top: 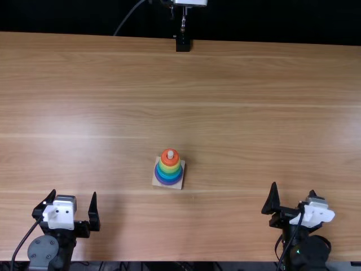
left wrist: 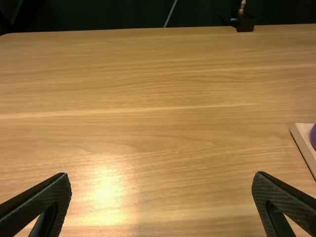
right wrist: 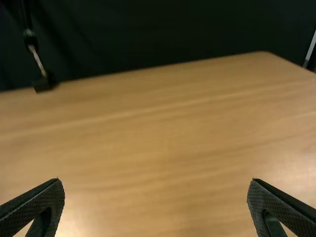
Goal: Build the Hanoi tower: stack the rings onto the peg from bottom to top in this color order: purple, dark blue, light blue, dark green, light green, yellow, orange.
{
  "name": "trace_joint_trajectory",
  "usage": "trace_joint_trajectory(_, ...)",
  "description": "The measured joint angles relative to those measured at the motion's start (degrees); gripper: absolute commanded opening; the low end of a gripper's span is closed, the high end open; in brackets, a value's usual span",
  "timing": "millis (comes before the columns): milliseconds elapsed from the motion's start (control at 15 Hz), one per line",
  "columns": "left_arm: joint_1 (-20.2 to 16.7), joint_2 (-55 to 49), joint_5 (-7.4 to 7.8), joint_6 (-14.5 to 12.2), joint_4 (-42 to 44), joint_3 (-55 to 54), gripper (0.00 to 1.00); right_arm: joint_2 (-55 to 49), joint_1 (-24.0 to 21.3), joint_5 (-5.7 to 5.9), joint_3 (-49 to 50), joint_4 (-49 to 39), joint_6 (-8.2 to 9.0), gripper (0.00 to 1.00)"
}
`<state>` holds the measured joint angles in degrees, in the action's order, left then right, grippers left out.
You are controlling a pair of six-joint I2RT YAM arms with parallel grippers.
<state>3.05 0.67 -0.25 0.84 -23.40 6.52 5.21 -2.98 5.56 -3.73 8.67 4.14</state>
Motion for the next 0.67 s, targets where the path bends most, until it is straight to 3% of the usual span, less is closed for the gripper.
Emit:
trace_joint_trajectory(333, 0.0, 0.02, -0.02, 0.02, 0.0, 0.02, 1.0, -4.24, -0.07, -1.92, -0.13, 3.72, -1.51, 1.0)
trace_joint_trajectory(667, 0.0, 0.02, -0.02, 0.0, 0.04, 0.0, 1.0, -4.48, -0.07, -2.51, -0.81, 5.92, -1.9, 1.0)
